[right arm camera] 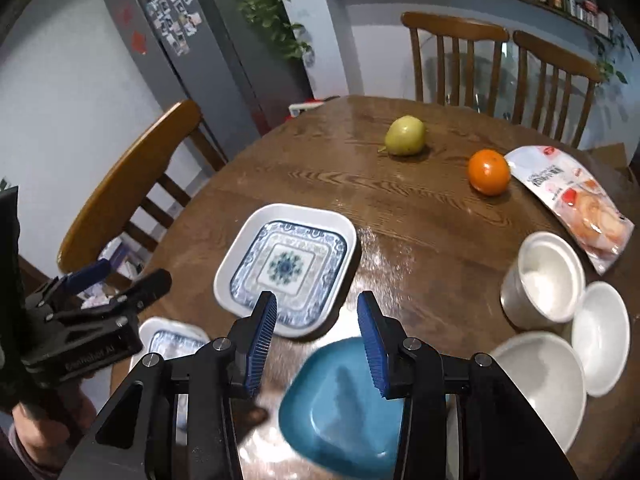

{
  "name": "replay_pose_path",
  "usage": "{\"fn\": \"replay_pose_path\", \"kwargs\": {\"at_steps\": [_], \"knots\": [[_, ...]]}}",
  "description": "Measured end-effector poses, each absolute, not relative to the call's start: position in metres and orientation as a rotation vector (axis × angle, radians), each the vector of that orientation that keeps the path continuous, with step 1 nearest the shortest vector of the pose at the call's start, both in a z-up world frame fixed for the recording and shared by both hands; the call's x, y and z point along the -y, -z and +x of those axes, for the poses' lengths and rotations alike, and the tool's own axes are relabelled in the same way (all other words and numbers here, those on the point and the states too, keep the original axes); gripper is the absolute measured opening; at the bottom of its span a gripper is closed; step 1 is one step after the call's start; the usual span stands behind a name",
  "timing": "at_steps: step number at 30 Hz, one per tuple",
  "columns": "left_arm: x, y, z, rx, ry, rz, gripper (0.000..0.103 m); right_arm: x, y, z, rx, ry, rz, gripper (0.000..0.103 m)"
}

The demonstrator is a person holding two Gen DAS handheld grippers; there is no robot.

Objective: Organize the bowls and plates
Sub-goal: 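Lift the patterned plate with both grippers over the other patterned plate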

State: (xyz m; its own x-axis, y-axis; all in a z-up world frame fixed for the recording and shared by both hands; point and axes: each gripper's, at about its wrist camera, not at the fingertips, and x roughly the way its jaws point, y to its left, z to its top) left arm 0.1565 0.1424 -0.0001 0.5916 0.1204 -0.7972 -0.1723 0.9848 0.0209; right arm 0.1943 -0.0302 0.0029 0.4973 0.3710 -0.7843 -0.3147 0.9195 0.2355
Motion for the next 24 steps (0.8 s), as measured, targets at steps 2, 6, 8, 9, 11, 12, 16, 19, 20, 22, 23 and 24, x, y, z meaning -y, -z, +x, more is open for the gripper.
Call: {"fn": "replay_pose_path", "kwargs": {"at_steps": [2,6,8,9,11,12,16,19,20,22,23,24], "knots": [[-0.143,0.011,0.165,-0.94,-0.172,-0.063,0.098,0.025,0.01,0.207,-0.986,-0.41,0.061,0.043],[-0.144,0.036,0.181,-0.986,-0.184,-0.04,0.098,0.017,0.039,0.221,-1.041,-0.401,0.075,0.043],[-0.145,0.046,0.189,-1.005,-0.185,-0.038,0.098,0.013,0.051,0.225,-1.065,-0.399,0.082,0.043],[-0.145,0.048,0.191,-1.011,-0.187,-0.037,0.098,0.01,0.057,0.227,-1.076,-0.396,0.079,0.043],[-0.148,0.057,0.198,-1.03,-0.196,-0.036,0.095,0.007,0.065,0.23,-1.091,-0.387,0.066,0.043],[-0.149,0.059,0.2,-1.036,-0.194,-0.039,0.094,0.005,0.068,0.231,-1.096,-0.387,0.063,0.043],[-0.151,0.07,0.204,-1.068,-0.18,-0.045,0.08,0.0,0.078,0.235,-1.117,-0.385,0.047,0.042],[-0.149,0.074,0.205,-1.074,-0.17,-0.041,0.067,-0.004,0.081,0.236,-1.117,-0.38,0.023,0.035],[-0.148,0.075,0.205,-1.075,-0.166,-0.04,0.065,-0.006,0.081,0.236,-1.112,-0.37,0.006,0.034],[-0.148,0.078,0.206,-1.084,-0.158,-0.047,0.051,-0.006,0.082,0.237,-1.11,-0.359,-0.009,0.029],[-0.149,0.08,0.207,-1.094,-0.149,-0.054,0.048,-0.006,0.082,0.238,-1.112,-0.354,-0.013,0.028],[-0.15,0.083,0.208,-1.103,-0.144,-0.059,0.044,-0.007,0.083,0.239,-1.116,-0.35,-0.017,0.023]]}}
